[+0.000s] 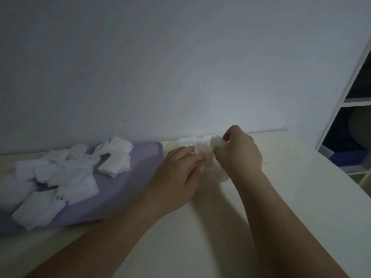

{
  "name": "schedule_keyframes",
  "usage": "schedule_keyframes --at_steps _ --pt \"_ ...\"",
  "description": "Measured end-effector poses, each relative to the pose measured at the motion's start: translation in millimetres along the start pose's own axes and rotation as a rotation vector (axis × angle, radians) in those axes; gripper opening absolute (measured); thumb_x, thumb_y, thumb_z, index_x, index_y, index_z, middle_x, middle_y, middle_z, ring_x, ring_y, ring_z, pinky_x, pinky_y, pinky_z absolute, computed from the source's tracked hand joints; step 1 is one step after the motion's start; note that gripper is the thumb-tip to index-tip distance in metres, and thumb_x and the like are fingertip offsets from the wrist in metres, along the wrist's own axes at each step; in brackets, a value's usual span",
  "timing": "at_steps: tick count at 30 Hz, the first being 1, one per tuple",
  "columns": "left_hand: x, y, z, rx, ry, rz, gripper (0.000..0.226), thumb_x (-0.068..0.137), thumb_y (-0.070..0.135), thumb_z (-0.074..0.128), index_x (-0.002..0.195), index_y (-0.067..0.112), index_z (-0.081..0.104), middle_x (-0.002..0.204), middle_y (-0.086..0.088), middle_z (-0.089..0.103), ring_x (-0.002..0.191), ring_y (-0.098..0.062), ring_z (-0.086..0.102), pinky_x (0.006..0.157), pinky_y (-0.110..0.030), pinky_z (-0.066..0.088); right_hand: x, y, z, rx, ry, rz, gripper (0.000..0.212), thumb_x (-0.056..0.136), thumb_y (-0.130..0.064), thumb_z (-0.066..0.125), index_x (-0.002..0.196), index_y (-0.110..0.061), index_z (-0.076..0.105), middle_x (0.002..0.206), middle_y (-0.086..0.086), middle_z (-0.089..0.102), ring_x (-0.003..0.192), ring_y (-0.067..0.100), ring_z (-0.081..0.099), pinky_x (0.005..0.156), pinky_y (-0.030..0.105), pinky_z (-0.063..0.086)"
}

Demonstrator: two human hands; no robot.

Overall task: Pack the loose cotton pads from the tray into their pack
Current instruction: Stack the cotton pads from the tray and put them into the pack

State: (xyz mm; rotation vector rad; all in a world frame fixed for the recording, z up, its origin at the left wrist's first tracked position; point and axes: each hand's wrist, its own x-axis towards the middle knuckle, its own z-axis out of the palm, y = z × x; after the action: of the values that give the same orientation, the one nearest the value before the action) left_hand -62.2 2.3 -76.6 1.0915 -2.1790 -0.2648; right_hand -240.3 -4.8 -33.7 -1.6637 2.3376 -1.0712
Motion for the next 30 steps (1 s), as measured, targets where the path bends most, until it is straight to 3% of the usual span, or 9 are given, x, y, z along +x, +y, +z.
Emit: schedule_keyframes --at_steps 3,8,12,16,19,23,27,29,30 --pt "0 -4 7 0.010 0.004 0.009 0.027 0.100 0.038 0.051 0.107 0.026 0.075 0.142 -0.003 0.059 0.133 -0.023 0.053 0.114 -0.041 0.040 0 -1 5 -0.050 -0.059 0.025 0.021 0.086 -0.023 0.064 0.105 -0.021 0.054 0.093 -0.001 0.055 0.081 0.026 0.055 0.068 0.032 0.042" --pt "0 -7 8 -0.025 0.023 0.000 0.029 0.098 0.038 0.053 0.100 0.023 0.078 0.144 0.000 0.059 0.136 -0.022 0.049 0.116 -0.033 0.036 4 -5 -1 0.048 -0.166 0.006 0.021 0.075 -0.016 0.063 0.096 -0.019 0.067 0.091 0.004 0.068 0.077 0.029 0.069 0.070 0.035 0.060" --pt "0 -8 8 -0.045 -0.014 -0.020 0.032 0.097 0.041 0.051 0.105 0.027 0.078 0.147 0.000 0.056 0.141 -0.022 0.045 0.119 -0.033 0.032 -3 -6 -6 0.117 -0.202 -0.040 0.029 0.076 -0.010 0.062 0.100 -0.020 0.075 0.094 0.001 0.072 0.083 0.024 0.070 0.078 0.036 0.061" --pt "0 -9 6 -0.073 -0.031 -0.033 0.035 0.097 0.043 0.048 0.112 0.029 0.077 0.151 0.001 0.052 0.147 -0.019 0.039 0.121 -0.034 0.031 -9 -14 -14 0.139 -0.320 -0.033 0.053 0.066 -0.026 0.057 0.117 -0.026 0.069 0.099 -0.003 0.073 0.087 0.016 0.069 0.083 0.037 0.060" --pt "-3 -7 4 -0.104 -0.049 -0.044 0.032 0.098 0.043 0.047 0.111 0.031 0.074 0.156 0.002 0.047 0.149 -0.015 0.036 0.121 -0.036 0.032 -10 -17 -17 0.066 -0.254 -0.022 0.064 0.066 -0.018 0.053 0.129 -0.027 0.063 0.110 -0.004 0.071 0.097 0.021 0.067 0.088 0.041 0.059" --pt "-11 -3 -11 -0.145 -0.030 -0.067 0.025 0.101 0.036 0.055 0.120 0.032 0.070 0.160 0.008 0.041 0.147 -0.004 0.036 0.113 -0.013 0.025 -15 -20 -18 -0.064 -0.147 -0.032 0.051 0.074 -0.012 0.053 0.121 -0.027 0.064 0.113 -0.004 0.069 0.100 0.025 0.065 0.085 0.036 0.054" --pt "-10 -6 -39 -0.093 -0.007 -0.110 0.026 0.100 0.025 0.058 0.122 0.020 0.071 0.152 0.000 0.051 0.139 -0.002 0.040 0.104 0.000 0.021 -16 -20 -20 -0.119 -0.038 -0.037 0.045 0.078 -0.010 0.050 0.117 -0.024 0.066 0.109 0.001 0.068 0.095 0.027 0.062 0.076 0.033 0.046" --pt "-17 -21 -56 0.023 -0.033 -0.119 0.033 0.094 0.034 0.056 0.115 0.016 0.074 0.142 -0.006 0.059 0.132 -0.017 0.052 0.112 -0.020 0.037 -16 -21 -15 -0.127 0.053 -0.107 0.048 0.082 -0.011 0.049 0.125 -0.025 0.067 0.114 0.001 0.070 0.105 0.028 0.062 0.077 0.034 0.045" --pt "-22 -33 -63 0.116 -0.022 -0.126 0.035 0.089 0.037 0.055 0.108 0.016 0.076 0.135 -0.009 0.063 0.123 -0.027 0.059 0.106 -0.035 0.048 -19 -25 -11 -0.108 0.108 -0.170 0.048 0.085 -0.010 0.049 0.126 -0.025 0.067 0.117 0.000 0.070 0.110 0.027 0.061 0.077 0.034 0.044"
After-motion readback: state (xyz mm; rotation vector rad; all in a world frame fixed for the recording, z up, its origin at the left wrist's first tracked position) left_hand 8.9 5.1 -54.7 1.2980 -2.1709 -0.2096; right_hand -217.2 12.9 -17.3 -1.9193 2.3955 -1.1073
